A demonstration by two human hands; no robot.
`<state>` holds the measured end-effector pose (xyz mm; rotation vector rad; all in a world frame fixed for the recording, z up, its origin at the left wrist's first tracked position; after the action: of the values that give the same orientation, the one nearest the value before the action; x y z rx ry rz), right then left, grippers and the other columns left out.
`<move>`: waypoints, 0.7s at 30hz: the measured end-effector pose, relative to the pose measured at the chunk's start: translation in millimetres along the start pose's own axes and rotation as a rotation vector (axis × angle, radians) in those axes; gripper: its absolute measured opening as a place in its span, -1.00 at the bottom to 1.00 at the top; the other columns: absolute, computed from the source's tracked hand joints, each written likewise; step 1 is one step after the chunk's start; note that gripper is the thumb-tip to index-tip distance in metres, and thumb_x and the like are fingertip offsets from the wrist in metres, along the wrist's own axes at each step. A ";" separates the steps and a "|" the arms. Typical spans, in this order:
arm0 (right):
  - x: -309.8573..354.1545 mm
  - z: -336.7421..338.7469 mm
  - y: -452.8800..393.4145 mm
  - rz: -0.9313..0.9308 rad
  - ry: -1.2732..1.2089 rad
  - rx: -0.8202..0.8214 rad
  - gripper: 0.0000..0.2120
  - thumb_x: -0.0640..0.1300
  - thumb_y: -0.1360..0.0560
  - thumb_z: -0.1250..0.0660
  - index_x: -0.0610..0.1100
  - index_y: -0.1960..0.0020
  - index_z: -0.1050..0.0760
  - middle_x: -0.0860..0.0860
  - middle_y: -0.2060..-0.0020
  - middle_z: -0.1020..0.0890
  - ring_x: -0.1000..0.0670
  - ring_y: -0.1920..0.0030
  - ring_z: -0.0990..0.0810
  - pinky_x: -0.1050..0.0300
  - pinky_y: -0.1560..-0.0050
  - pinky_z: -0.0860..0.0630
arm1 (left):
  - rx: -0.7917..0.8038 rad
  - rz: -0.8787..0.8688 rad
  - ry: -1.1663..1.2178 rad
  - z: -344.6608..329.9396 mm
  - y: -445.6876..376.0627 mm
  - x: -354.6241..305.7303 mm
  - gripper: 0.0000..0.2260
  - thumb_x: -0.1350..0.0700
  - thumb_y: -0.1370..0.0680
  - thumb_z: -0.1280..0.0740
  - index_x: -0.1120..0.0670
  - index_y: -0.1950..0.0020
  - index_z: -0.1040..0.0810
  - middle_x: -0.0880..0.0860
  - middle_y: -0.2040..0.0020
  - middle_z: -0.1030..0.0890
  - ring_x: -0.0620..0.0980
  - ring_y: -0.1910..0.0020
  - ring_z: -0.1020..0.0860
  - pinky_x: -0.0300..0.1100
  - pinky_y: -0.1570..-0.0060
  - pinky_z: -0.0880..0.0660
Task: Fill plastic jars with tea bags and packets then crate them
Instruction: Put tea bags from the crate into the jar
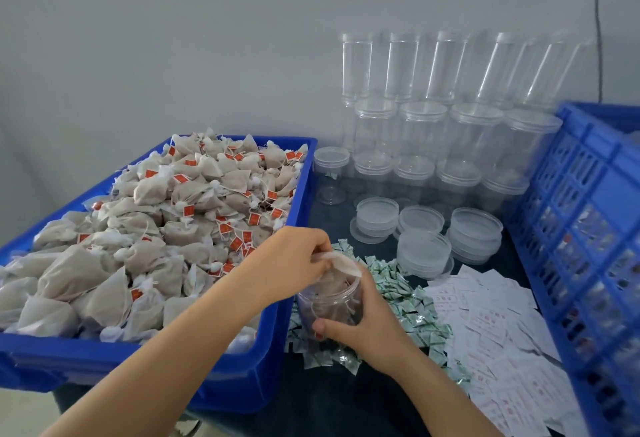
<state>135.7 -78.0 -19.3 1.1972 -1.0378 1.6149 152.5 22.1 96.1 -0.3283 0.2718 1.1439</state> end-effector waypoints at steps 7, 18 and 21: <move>2.0 0.7 2.3 0.005 -0.004 0.005 -0.22 0.07 -0.26 -0.63 0.50 -0.27 -0.27 0.28 -0.20 -0.59 0.18 -0.21 -0.60 0.25 -0.14 -0.56 | 0.047 -0.213 -0.223 -7.8 7.6 -21.1 -0.73 0.12 -0.54 -0.29 -0.12 -0.20 -0.51 -0.14 -0.08 -0.39 -0.11 -0.10 -0.36 -0.17 -0.13 -0.36; 14.9 23.0 18.6 0.075 -0.054 -0.108 -0.20 0.06 -0.20 -0.70 0.32 -0.33 -0.40 0.22 -0.21 -0.62 0.15 -0.20 -0.61 0.31 -0.06 -0.57 | 0.448 -0.199 -0.267 -36.9 9.9 -48.1 -0.59 -0.06 -0.66 -0.01 0.14 -0.01 -0.56 0.05 0.04 -0.53 0.00 0.05 -0.49 -0.11 0.01 -0.37; 12.8 38.1 25.2 0.065 -0.025 -0.165 -0.01 0.22 -0.08 -0.70 0.28 -0.41 -0.31 0.31 -0.22 -0.58 0.22 -0.22 -0.57 0.35 -0.07 -0.55 | 0.447 -0.232 -0.313 -42.0 7.6 -63.5 -0.59 -0.03 -0.67 0.03 0.17 0.06 -0.51 0.05 0.16 -0.47 0.02 0.16 -0.42 -0.15 0.15 -0.22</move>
<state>119.7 -119.4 -2.7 1.0851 -1.2122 1.5346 118.9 -44.8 80.3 0.2097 0.2000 0.8604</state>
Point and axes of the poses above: each hand's wrist, its own y-axis away from the middle knuckle, its own z-axis out of the back of the hand, x = y × z, the point moved 9 cm from there along -y, towards the middle knuckle
